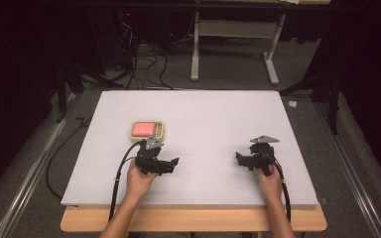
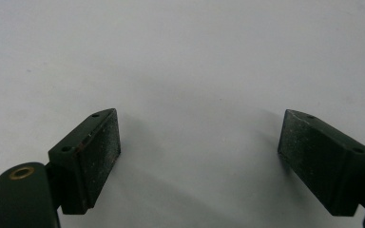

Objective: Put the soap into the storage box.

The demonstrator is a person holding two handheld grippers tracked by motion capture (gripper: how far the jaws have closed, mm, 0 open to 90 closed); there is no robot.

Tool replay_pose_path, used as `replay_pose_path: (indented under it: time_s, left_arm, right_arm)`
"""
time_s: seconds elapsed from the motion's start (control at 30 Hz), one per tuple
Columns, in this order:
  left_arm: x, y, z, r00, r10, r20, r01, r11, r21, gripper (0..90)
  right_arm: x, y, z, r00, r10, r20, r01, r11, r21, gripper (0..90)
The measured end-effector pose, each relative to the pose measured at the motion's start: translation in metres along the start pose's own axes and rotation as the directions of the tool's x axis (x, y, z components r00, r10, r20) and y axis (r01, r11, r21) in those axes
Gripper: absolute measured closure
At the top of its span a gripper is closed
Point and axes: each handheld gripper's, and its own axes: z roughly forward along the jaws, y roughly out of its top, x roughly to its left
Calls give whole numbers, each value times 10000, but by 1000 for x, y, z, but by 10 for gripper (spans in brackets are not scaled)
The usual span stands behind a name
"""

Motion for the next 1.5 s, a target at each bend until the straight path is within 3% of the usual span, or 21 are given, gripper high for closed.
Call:
replay_pose_path:
  time_s: [0.47, 1.07, 1.5]
  left_arm:
    - [-6, -6, 18, 9996, 16, 295, -25, 9995, 321, 153]
    - [-11, -12, 40, 9998, 159, 137, -170, 9966, 809, 153]
    - [-14, -14, 47, 9990, 412, -169, -399, 9967, 713, 153]
  right_arm:
    - [0, 0, 0, 10000, -6, 6, 6, 10000, 1, 147]
    - [0, 0, 0, 10000, 6, 6, -6, 10000, 3, 146]
    - [0, 0, 0, 10000, -7, 7, 7, 10000, -1, 147]
